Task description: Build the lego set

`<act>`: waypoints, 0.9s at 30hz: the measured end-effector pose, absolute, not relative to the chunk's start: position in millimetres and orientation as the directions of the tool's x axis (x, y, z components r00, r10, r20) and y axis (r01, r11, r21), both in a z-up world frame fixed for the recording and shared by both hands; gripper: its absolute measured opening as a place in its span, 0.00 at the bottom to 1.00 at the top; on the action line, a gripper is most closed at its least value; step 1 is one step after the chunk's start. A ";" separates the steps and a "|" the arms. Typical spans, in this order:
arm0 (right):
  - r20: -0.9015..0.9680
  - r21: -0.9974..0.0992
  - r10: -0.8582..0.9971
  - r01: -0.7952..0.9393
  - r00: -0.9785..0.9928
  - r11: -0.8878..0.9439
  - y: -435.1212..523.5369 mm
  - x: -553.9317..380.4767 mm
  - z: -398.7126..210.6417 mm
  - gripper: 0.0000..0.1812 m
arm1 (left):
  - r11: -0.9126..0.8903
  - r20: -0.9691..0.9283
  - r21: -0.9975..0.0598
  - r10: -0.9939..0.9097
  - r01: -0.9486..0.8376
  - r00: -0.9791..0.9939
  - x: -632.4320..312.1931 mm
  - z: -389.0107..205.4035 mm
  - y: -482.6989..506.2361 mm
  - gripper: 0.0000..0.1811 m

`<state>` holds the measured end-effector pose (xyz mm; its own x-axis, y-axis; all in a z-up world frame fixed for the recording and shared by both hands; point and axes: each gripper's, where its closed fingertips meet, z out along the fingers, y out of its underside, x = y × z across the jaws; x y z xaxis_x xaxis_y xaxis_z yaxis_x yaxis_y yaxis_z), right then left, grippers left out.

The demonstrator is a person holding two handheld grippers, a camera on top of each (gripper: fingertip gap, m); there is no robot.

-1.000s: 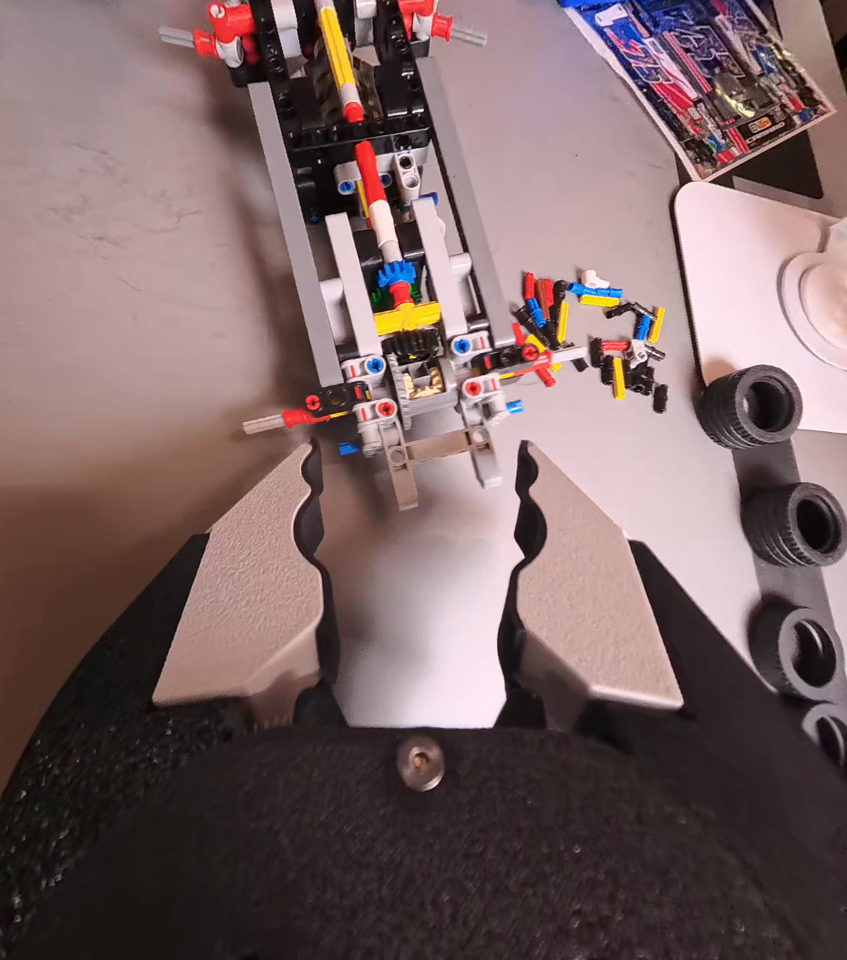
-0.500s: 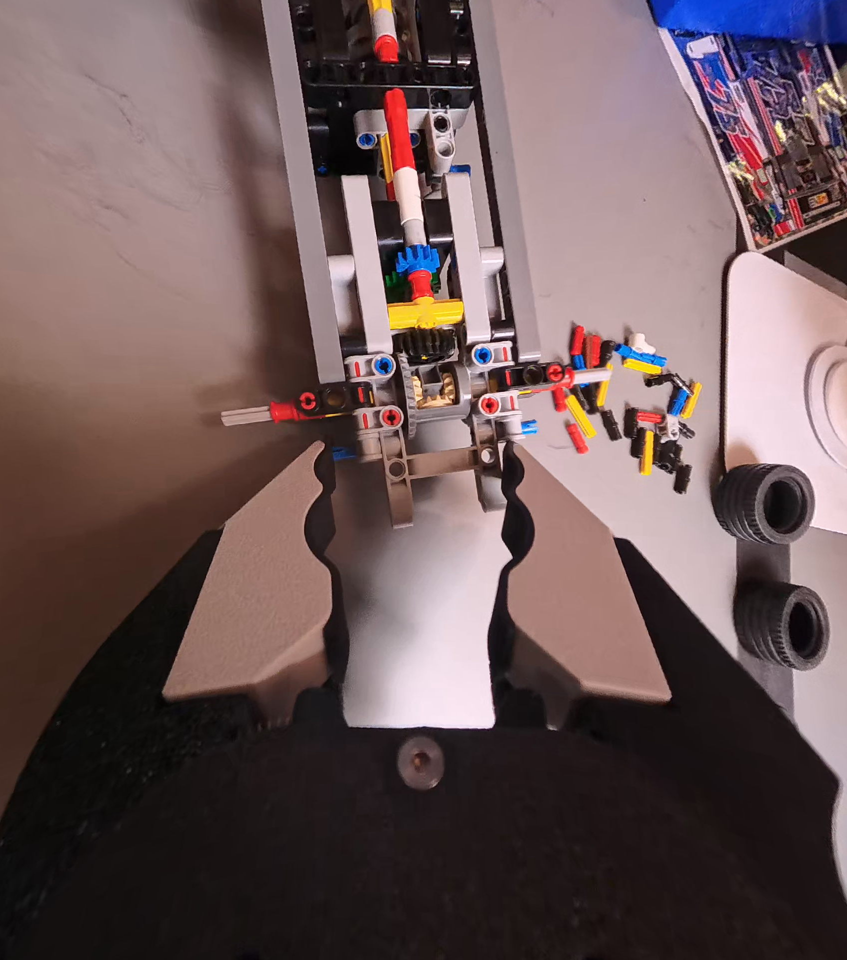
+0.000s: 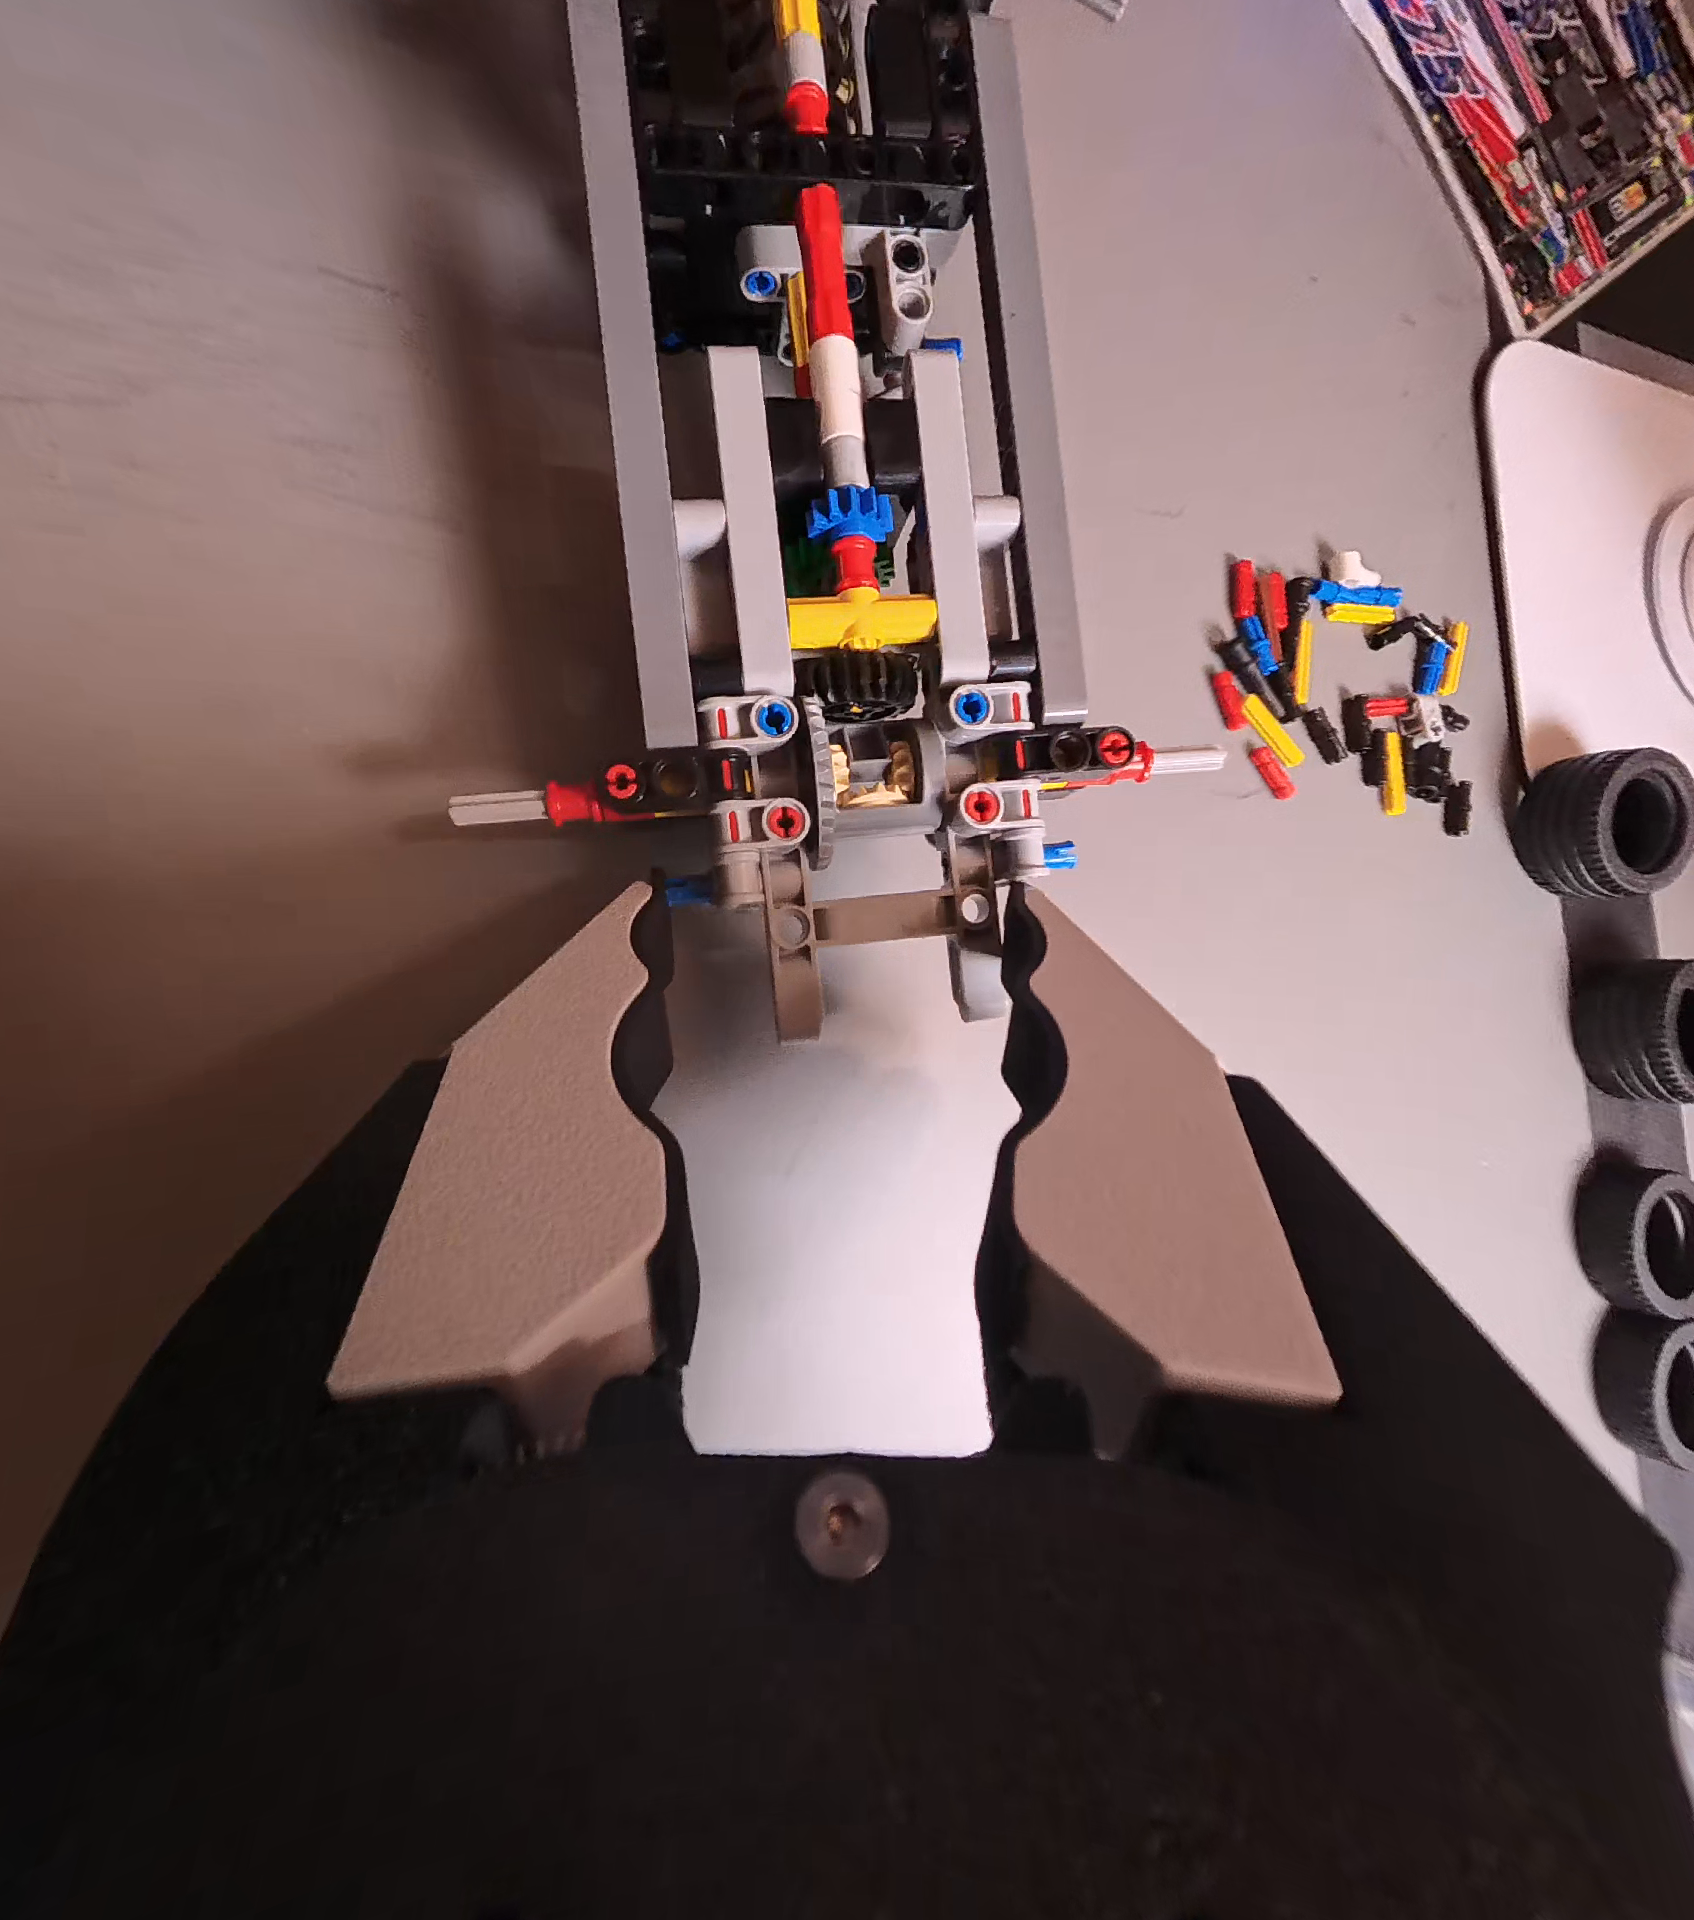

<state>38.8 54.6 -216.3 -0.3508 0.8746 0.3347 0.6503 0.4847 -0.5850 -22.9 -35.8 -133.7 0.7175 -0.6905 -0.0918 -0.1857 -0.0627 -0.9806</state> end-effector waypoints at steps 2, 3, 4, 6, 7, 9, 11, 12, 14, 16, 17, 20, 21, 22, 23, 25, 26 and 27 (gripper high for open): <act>0.339 -0.593 0.870 0.637 -0.357 0.492 49.7 37.3 -218.8 0.34 | -0.056 -0.114 -0.976 -0.688 -0.210 0.716 -23.7 -128.4 -31.2 0.13; 0.343 -0.592 0.867 0.634 -0.360 0.497 48.3 36.3 -220.0 0.34 | -0.056 -0.126 -0.973 -0.687 -0.225 0.716 -24.0 -126.0 -27.8 0.13; 0.350 -0.593 0.864 0.628 -0.362 0.504 47.5 34.9 -219.8 0.34 | -0.053 -0.138 -0.970 -0.686 -0.238 0.715 -23.6 -123.1 -23.7 0.13; 0.335 -0.611 0.869 0.618 -0.363 0.494 45.6 33.0 -217.9 0.34 | -0.054 -0.142 -0.967 -0.695 -0.248 0.705 -18.7 -116.4 -14.5 0.13; 0.324 -0.628 0.873 0.608 -0.365 0.486 45.1 32.9 -215.9 0.34 | -0.052 -0.143 -0.967 -0.698 -0.250 0.702 -15.4 -112.9 -8.4 0.13; 0.287 -0.672 0.878 0.573 -0.382 0.469 43.5 35.6 -209.3 0.35 | -0.046 -0.153 -0.964 -0.708 -0.262 0.690 -7.0 -107.8 4.9 0.13; 0.252 -0.745 0.875 0.494 -0.414 0.448 40.9 38.9 -198.7 0.37 | -0.035 -0.165 -0.962 -0.717 -0.271 0.677 2.6 -103.5 19.2 0.13; 0.220 -0.789 0.874 0.447 -0.433 0.420 38.9 41.4 -193.5 0.38 | -0.038 -0.165 -0.960 -0.724 -0.277 0.670 7.5 -103.2 26.4 0.13; 0.138 -0.880 0.895 0.362 -0.425 0.307 41.3 43.2 -181.8 0.36 | -0.043 -0.165 -0.957 -0.731 -0.285 0.662 15.5 -103.1 40.3 0.13; 0.081 -0.935 0.927 0.295 -0.366 0.197 54.9 40.5 -173.0 0.34 | -0.036 -0.175 -0.955 -0.733 -0.294 0.657 21.2 -103.4 49.8 0.13; 0.063 -0.954 0.943 0.258 -0.328 0.153 63.2 38.4 -168.4 0.32 | -0.035 -0.181 -0.953 -0.731 -0.301 0.658 22.5 -104.9 52.7 0.13; 0.037 -0.982 0.974 0.170 -0.226 0.077 82.7 34.3 -153.7 0.29 | -0.033 -0.197 -0.948 -0.721 -0.318 0.664 20.0 -112.5 50.9 0.13; 0.055 -0.986 0.982 0.143 -0.181 0.081 88.7 33.3 -149.8 0.28 | -0.030 -0.201 -0.948 -0.717 -0.317 0.667 17.8 -114.0 47.9 0.13; 0.069 -0.989 0.985 0.119 -0.156 0.088 90.7 32.5 -146.5 0.27 | -0.023 -0.203 -0.950 -0.716 -0.313 0.668 15.8 -113.8 43.9 0.13; 0.072 -0.992 0.989 0.098 -0.128 0.085 92.3 31.1 -143.5 0.26 | -0.015 -0.205 -0.951 -0.717 -0.308 0.666 14.0 -112.5 40.3 0.13; 0.070 -0.995 0.995 0.061 -0.074 0.074 94.3 27.1 -138.1 0.26 | 0.000 -0.219 -0.949 -0.719 -0.314 0.660 9.3 -110.1 36.5 0.13; 0.070 -0.997 0.996 0.038 -0.047 0.072 94.4 25.4 -135.1 0.25 | 0.008 -0.233 -0.946 -0.716 -0.325 0.658 6.4 -108.9 36.1 0.13; 0.063 -0.998 0.998 0.008 -0.020 0.063 94.4 24.4 -131.0 0.25 | 0.011 -0.240 -0.943 -0.715 -0.332 0.656 3.8 -108.0 35.4 0.13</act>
